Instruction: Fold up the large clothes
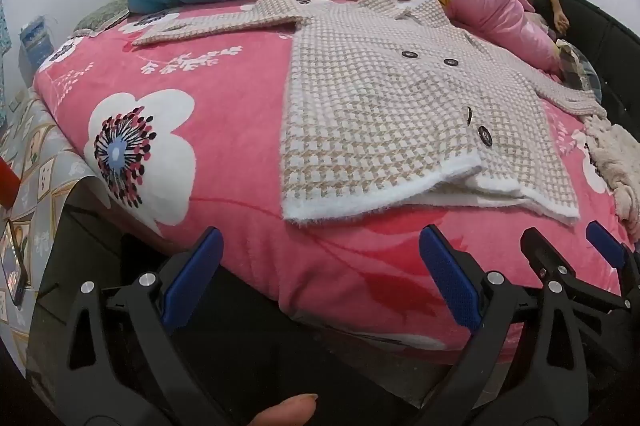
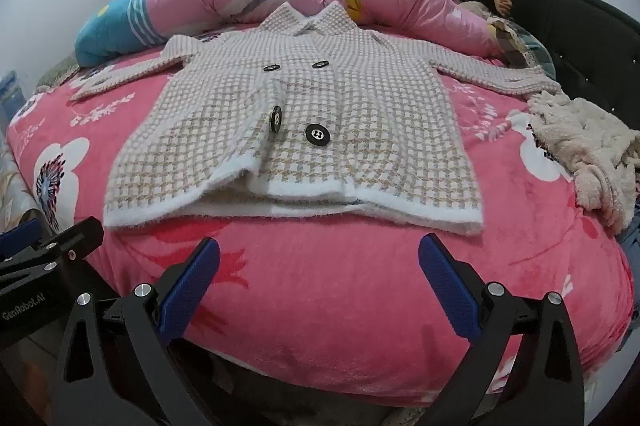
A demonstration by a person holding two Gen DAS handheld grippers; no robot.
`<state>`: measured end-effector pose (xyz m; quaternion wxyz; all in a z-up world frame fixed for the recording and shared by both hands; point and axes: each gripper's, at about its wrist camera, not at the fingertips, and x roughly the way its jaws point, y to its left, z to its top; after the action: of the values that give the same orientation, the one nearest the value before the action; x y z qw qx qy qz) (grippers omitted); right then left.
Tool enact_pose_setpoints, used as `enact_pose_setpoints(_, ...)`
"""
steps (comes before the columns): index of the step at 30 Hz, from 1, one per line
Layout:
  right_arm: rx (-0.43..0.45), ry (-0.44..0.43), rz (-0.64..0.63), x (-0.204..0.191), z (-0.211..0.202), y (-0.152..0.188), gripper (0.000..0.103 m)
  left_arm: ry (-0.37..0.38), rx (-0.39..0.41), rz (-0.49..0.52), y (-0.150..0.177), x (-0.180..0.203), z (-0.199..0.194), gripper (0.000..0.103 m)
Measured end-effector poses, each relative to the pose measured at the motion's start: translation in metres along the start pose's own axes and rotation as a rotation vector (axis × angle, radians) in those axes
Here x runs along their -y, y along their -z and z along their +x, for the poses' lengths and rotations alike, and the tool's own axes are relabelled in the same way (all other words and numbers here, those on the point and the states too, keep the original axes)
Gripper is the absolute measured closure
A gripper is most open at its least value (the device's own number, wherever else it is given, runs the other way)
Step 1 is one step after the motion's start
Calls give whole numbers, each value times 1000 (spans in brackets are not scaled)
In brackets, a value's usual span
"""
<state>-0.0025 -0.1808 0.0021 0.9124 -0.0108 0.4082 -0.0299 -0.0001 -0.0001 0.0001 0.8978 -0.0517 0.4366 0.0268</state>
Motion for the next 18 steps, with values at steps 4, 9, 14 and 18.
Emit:
enact_pose_setpoints(4,0,0,2,1,0,0,6,0,-2,-3,0,0,1,8)
enact_pose_setpoints(9,-3,-2,5,1,0,-1,6,1,1,0,0,0,0,8)
enact_pose_setpoints(14,-2,-3,7,0,-1,0,6,0,4,0,0,0,0,8)
enact_pose_setpoints(18,-2,-5,6,1,0,-1,6,0,4,0,-4,2,-3,8)
